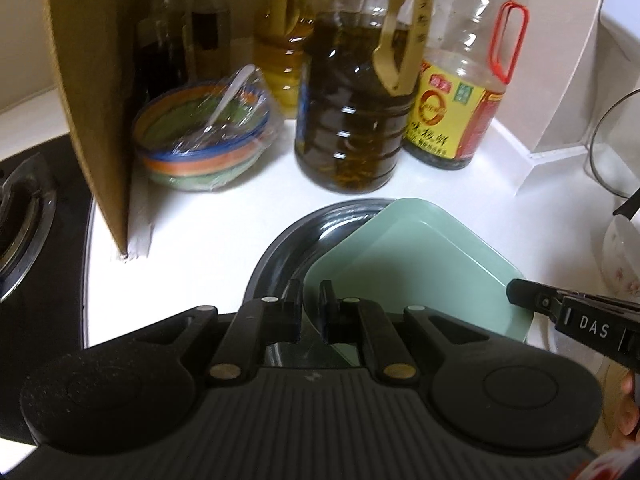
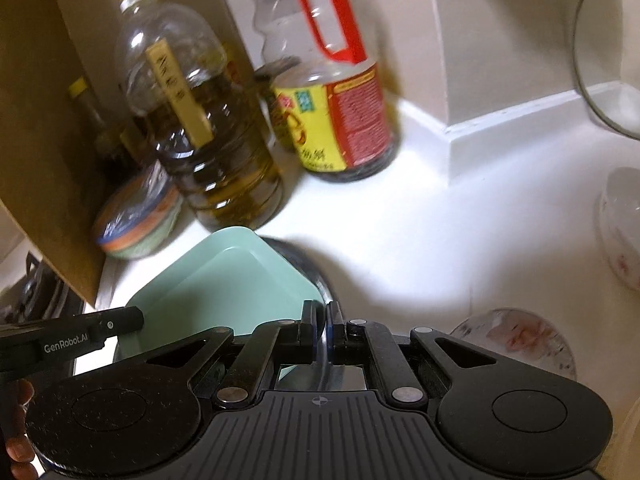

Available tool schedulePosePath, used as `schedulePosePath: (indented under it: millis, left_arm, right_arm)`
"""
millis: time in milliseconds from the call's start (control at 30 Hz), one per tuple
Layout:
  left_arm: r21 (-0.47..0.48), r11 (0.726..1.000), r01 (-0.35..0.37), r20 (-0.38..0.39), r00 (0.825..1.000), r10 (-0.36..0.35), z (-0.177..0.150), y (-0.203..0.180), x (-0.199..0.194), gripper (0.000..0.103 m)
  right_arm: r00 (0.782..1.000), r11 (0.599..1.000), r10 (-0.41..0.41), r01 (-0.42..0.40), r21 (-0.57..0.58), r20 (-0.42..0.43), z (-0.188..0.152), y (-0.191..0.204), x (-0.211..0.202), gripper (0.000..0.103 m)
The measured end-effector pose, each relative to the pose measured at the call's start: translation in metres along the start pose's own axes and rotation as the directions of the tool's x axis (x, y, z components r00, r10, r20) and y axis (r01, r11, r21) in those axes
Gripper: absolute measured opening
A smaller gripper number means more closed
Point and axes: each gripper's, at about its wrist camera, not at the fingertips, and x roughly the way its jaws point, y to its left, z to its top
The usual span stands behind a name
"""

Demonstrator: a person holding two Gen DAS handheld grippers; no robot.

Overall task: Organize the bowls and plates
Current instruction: 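Lower the mint-green plate into the steel tray and open the right tool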

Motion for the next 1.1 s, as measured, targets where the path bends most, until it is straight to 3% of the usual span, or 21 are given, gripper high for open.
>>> schedulePosePath:
  millis: [600,833,1100]
  left_arm:
    - [-0.007,1.0,-0.005,-0.062,0.998,0.005,-0.01,0.009,0.025,0.008]
    - [-0.007,1.0,-0.008,-0.056,0.998,0.008,-0.01,0.008,0.024,0.018]
    - [-0.004,1.0,0.005,-0.044,0.999,-0.005,-0.011,0.008,0.014,0.022]
  right_arm:
    - [0.998,0.999,-0.029,0.027,-0.038,-0.053,-0.014,0.006,0.021,0.005]
    - [0.997,0.998,-0.02,0.017,-0.055,-0.071,-0.013,0.007,0.024,0.007]
    - [0.999,0.997,0.007,-0.01,-0.072,-0.033,-0.013,0.01,0.012,0.035]
